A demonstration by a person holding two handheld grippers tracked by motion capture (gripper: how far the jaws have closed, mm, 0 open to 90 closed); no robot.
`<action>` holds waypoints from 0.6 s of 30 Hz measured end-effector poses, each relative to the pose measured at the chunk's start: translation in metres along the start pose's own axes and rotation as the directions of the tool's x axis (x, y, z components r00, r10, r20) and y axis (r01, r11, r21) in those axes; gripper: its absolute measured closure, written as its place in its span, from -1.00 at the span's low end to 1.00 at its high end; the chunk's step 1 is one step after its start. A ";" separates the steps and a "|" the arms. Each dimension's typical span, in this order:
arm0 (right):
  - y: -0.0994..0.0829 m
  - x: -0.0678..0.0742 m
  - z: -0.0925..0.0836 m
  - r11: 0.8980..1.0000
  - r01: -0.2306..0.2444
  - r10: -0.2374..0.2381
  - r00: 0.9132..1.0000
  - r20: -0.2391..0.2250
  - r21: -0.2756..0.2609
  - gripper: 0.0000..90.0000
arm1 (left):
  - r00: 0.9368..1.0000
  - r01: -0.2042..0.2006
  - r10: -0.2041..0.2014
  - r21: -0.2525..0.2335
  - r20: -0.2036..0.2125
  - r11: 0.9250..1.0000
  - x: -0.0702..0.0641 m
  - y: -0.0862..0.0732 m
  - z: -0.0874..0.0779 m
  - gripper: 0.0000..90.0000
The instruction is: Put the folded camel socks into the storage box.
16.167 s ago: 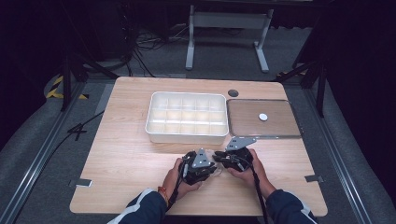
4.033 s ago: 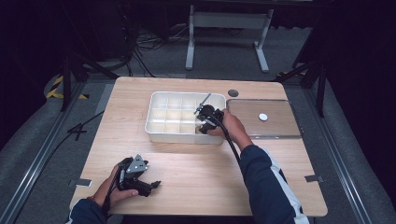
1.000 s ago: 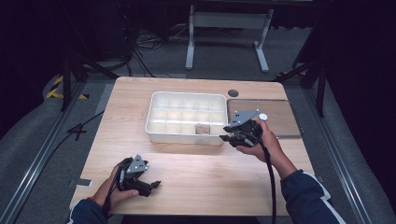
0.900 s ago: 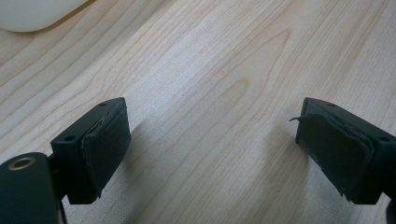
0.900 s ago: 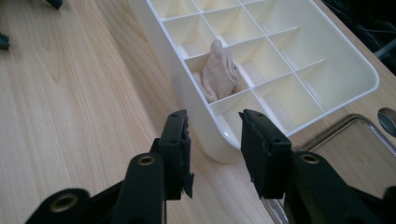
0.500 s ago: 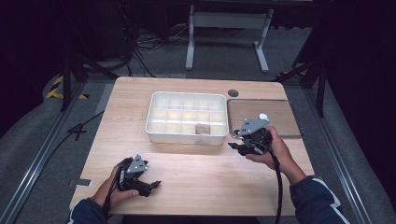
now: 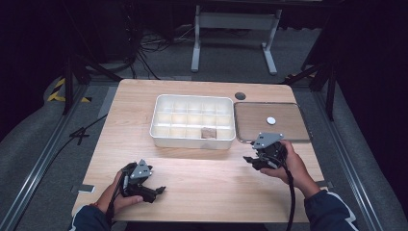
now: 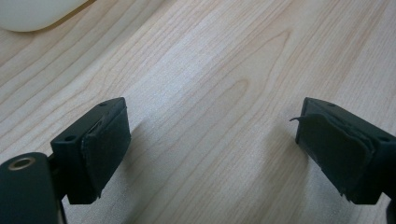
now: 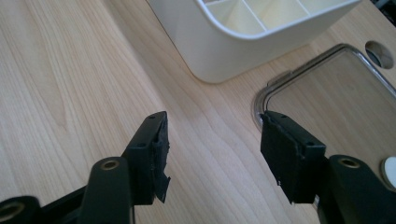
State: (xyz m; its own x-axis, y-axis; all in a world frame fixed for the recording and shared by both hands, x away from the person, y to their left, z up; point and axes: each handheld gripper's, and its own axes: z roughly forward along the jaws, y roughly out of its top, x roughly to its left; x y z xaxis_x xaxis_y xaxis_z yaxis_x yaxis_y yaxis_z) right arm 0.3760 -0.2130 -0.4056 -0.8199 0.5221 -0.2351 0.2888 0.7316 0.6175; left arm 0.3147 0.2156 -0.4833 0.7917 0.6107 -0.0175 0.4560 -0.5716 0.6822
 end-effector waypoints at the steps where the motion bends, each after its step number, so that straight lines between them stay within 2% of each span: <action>1: -0.003 0.000 0.001 1.000 -0.002 0.002 1.000 0.001 0.005 -0.08 | 1.000 0.000 0.000 0.000 0.000 1.000 0.000 0.000 0.000 -0.77; 12: -0.026 0.001 0.002 0.999 -0.042 0.042 0.999 0.017 0.030 -0.11 | 1.000 0.000 0.000 0.001 0.000 1.000 0.000 0.000 0.000 -0.77; 18: -0.046 0.001 0.002 0.997 -0.062 0.061 0.998 0.022 0.038 -0.18 | 1.000 0.000 0.000 0.000 0.000 1.000 0.000 0.000 0.000 -0.77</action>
State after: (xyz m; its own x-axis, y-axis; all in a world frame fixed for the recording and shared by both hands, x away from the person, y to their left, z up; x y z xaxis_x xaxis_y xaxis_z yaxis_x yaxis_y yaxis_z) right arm 0.3630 -0.2450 -0.4358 -0.7894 0.5754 -0.2138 0.3577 0.7143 0.6016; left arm 0.3146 0.2156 -0.4833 0.7915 0.6109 -0.0175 0.4562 -0.5715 0.6821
